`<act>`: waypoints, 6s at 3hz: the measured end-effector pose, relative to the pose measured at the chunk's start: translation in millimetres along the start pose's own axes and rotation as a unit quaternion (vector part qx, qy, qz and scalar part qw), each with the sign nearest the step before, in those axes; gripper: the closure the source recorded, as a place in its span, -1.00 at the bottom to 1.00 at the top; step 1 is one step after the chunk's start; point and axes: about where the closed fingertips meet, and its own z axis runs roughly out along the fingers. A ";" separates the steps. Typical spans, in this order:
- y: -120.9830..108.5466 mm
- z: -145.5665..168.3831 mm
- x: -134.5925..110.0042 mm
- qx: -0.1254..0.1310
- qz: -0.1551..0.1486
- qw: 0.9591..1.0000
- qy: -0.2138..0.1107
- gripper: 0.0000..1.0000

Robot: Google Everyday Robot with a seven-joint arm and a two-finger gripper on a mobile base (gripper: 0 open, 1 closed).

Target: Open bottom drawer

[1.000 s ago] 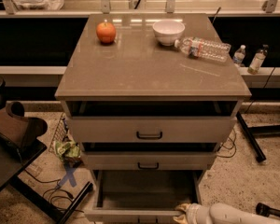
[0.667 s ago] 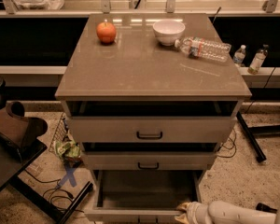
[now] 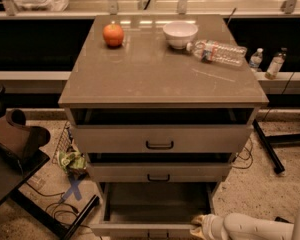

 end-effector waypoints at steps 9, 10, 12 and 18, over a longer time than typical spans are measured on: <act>-86.6 25.3 -40.3 0.059 -0.123 0.991 0.012 1.00; -84.2 64.4 -46.3 0.043 -0.106 0.993 0.004 1.00; -61.4 70.1 -38.5 0.020 -0.096 0.995 0.008 1.00; 58.4 37.4 -0.8 -0.082 -0.056 0.994 0.052 0.57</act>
Offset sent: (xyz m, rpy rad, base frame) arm -0.0155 -0.0896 0.1254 -0.3890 -0.0693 0.1180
